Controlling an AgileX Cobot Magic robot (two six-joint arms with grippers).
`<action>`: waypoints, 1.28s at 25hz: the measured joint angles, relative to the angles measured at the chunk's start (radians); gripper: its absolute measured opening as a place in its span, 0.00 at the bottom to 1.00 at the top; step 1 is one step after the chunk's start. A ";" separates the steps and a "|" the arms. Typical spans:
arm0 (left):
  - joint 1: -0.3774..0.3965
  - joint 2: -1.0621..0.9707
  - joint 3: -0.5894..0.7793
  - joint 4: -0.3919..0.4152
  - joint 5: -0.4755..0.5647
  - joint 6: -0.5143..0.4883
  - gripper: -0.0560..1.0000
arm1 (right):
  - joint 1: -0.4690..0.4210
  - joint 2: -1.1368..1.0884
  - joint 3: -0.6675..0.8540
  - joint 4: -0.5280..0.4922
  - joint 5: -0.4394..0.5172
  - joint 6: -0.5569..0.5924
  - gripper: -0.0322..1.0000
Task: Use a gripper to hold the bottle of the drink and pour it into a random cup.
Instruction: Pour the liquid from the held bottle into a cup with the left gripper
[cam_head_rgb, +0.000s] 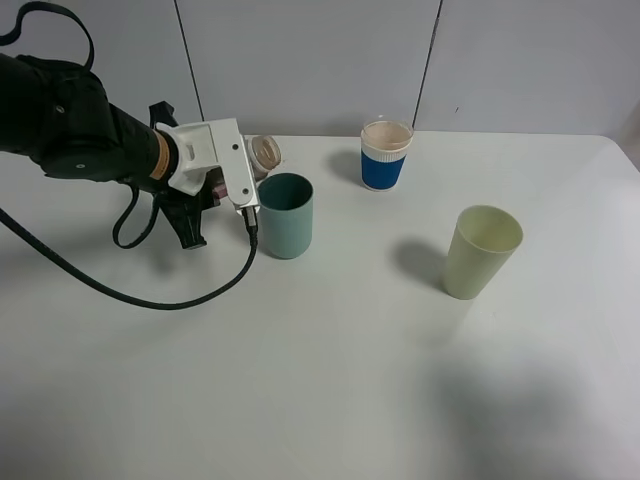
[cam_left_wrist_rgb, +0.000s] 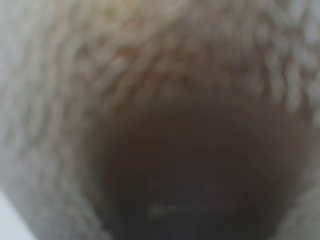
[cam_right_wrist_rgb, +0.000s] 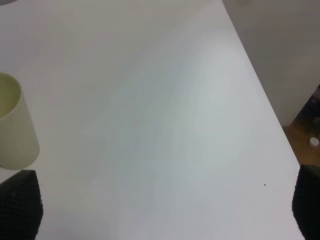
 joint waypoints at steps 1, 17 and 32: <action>0.000 0.000 0.000 0.002 0.000 0.001 0.36 | 0.000 0.000 0.000 0.000 0.000 0.000 1.00; 0.000 0.003 -0.006 0.093 0.020 0.002 0.36 | 0.000 0.000 0.000 0.000 0.000 0.000 1.00; 0.003 0.019 -0.053 0.185 0.077 0.004 0.36 | 0.000 0.000 0.000 0.000 0.000 0.000 1.00</action>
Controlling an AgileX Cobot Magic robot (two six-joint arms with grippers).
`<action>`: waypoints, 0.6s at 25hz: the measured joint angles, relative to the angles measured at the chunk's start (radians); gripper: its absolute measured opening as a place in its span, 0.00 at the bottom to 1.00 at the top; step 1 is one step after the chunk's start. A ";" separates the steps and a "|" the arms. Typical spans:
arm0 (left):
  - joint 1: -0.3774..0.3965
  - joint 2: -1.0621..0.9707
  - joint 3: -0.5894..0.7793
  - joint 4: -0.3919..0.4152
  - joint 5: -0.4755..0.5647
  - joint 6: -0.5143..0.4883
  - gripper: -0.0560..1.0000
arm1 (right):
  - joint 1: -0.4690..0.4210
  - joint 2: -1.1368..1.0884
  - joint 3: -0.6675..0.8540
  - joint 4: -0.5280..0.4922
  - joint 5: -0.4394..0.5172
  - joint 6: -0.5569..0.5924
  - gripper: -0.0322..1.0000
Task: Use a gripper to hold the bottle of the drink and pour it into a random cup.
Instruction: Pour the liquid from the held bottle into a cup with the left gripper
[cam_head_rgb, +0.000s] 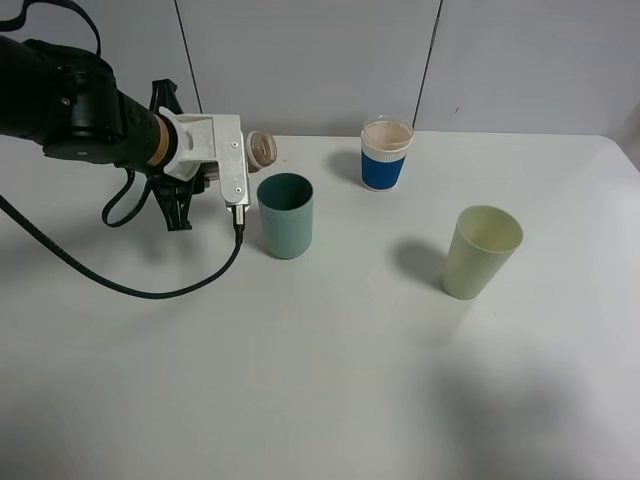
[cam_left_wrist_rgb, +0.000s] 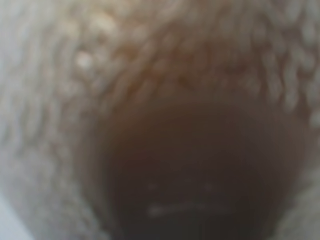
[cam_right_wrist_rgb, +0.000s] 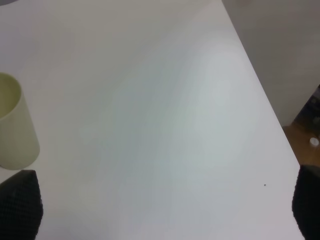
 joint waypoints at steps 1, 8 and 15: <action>0.000 0.008 0.000 0.000 0.001 0.000 0.36 | 0.000 0.000 0.000 0.000 0.000 0.000 1.00; 0.000 0.028 0.000 0.021 0.025 0.000 0.36 | 0.000 0.000 0.000 0.000 0.000 0.000 1.00; -0.002 0.028 0.000 0.050 0.037 0.000 0.36 | 0.000 0.000 0.000 0.000 0.000 0.000 1.00</action>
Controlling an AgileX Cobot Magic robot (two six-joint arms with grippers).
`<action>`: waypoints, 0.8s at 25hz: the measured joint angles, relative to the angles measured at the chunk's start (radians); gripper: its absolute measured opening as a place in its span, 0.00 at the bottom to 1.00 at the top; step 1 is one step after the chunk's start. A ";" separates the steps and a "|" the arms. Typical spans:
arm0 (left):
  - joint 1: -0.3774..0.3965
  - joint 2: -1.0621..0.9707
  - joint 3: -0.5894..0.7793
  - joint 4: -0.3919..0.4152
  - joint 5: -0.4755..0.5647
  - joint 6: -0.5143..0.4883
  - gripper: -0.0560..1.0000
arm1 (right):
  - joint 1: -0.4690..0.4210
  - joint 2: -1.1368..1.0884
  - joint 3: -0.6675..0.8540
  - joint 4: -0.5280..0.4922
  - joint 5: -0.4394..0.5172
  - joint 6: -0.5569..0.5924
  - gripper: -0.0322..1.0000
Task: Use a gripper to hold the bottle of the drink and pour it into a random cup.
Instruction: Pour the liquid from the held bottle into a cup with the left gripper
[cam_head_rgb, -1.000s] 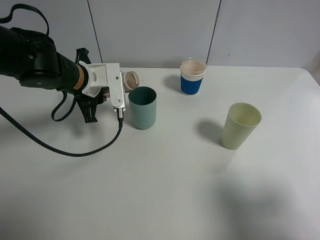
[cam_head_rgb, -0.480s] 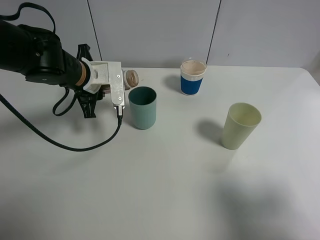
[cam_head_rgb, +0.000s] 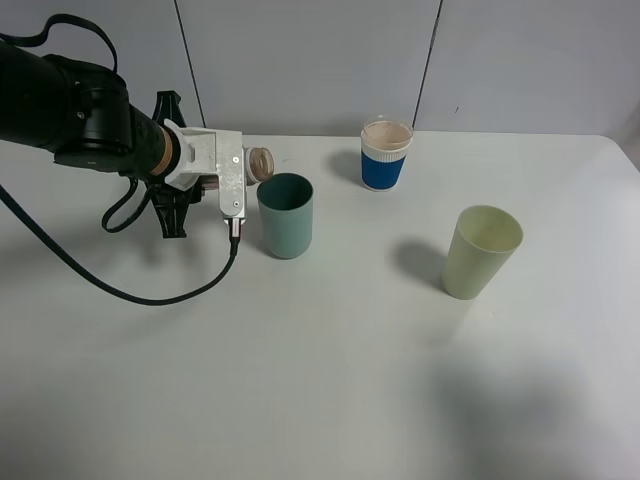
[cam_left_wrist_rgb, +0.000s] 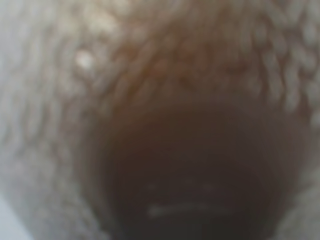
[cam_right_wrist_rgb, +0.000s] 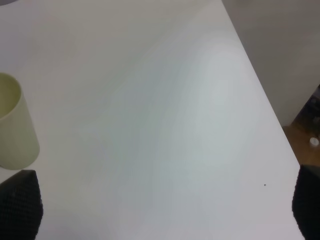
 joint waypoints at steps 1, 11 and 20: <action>0.000 0.000 -0.002 0.001 0.007 0.000 0.36 | 0.000 0.000 0.000 0.000 0.000 0.000 1.00; -0.034 0.000 -0.054 0.032 0.042 -0.003 0.36 | 0.000 0.000 0.000 0.000 0.000 0.000 1.00; -0.049 0.000 -0.058 0.072 0.088 -0.003 0.36 | 0.000 0.000 0.000 0.000 0.000 0.000 1.00</action>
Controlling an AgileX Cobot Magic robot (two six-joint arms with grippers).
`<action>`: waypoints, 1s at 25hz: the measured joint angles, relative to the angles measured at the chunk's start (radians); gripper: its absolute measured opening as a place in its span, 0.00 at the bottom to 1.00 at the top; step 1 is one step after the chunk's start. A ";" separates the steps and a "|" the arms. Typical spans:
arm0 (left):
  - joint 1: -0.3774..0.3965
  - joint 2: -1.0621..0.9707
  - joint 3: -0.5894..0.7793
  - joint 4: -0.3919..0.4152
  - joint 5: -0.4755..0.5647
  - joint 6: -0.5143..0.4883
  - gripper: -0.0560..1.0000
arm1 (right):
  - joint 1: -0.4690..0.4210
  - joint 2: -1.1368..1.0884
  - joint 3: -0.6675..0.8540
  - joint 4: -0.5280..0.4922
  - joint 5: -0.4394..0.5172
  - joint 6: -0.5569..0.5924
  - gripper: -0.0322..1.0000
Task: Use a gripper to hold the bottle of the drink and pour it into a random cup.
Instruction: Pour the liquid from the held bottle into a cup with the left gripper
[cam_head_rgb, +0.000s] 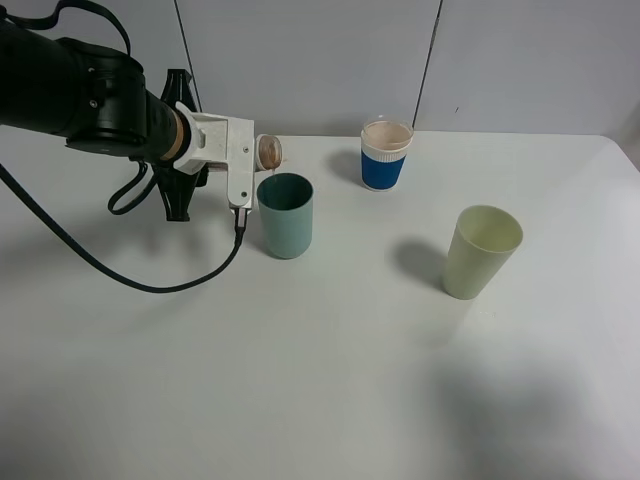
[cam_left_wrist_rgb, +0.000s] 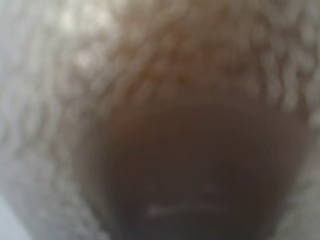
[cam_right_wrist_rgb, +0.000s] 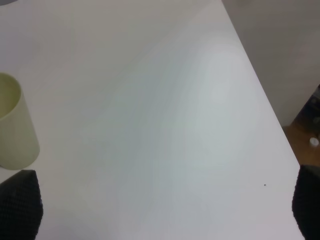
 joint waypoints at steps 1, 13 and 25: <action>-0.002 0.000 0.000 0.002 0.000 0.000 0.36 | 0.000 0.000 0.000 0.000 0.000 0.000 1.00; -0.011 0.000 0.000 0.028 0.013 0.000 0.36 | 0.000 0.000 0.000 0.000 0.000 0.000 1.00; -0.011 0.000 0.000 0.061 0.028 0.000 0.36 | 0.000 0.000 0.000 0.000 0.000 0.000 1.00</action>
